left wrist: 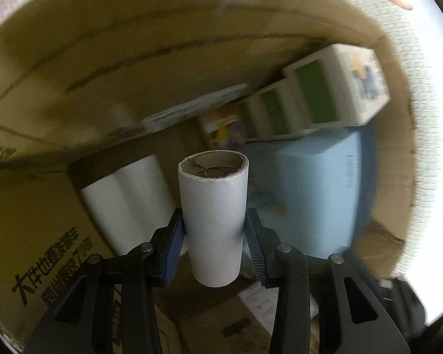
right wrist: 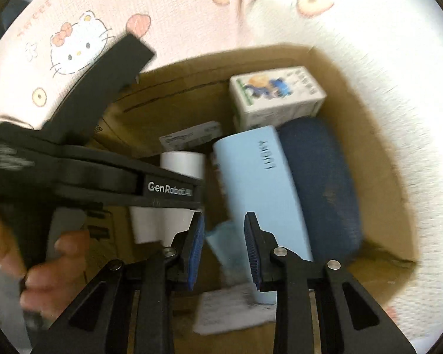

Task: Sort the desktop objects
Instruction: 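Lower the tubes upright into the box and open both grippers, then lift both open grippers up out of the box, then move both open grippers back over the white tube pile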

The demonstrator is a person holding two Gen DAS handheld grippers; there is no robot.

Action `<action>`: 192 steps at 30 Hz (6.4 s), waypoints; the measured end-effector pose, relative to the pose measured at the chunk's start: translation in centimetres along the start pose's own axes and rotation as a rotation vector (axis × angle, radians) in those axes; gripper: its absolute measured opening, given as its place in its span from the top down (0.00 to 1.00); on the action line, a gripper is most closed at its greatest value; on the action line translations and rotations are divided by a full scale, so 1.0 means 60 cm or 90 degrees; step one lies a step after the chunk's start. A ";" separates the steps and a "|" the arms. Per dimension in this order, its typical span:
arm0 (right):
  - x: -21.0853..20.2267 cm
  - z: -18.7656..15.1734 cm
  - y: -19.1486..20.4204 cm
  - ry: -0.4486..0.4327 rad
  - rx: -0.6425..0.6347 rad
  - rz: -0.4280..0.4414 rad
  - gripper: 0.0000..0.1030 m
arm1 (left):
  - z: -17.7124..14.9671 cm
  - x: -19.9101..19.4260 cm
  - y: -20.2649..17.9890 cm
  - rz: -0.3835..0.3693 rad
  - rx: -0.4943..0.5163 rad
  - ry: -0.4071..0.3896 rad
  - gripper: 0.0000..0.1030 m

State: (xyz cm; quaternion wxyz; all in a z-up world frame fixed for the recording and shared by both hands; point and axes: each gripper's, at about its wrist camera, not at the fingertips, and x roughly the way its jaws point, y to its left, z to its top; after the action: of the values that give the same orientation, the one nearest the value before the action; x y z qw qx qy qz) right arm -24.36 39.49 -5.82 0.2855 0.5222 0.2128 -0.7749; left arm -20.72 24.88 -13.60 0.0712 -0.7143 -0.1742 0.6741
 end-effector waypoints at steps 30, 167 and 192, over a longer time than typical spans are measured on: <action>-0.009 -0.030 -0.042 0.014 -0.076 -0.092 0.75 | -0.008 0.040 0.069 -0.022 -0.267 0.028 0.56; 0.022 0.003 0.419 -0.218 -0.190 0.042 0.75 | -0.263 -0.210 0.482 -0.055 0.009 -0.425 0.60; 0.206 0.013 0.437 -0.295 -0.145 0.010 0.25 | -0.120 -0.137 0.509 -0.125 -0.004 -0.388 0.75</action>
State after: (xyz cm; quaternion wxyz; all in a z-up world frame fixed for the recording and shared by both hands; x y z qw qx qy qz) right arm -11.08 16.72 -17.90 0.3893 0.2969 0.2234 -0.8428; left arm -9.17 -5.35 -15.59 0.0783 -0.4595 -0.2576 0.8464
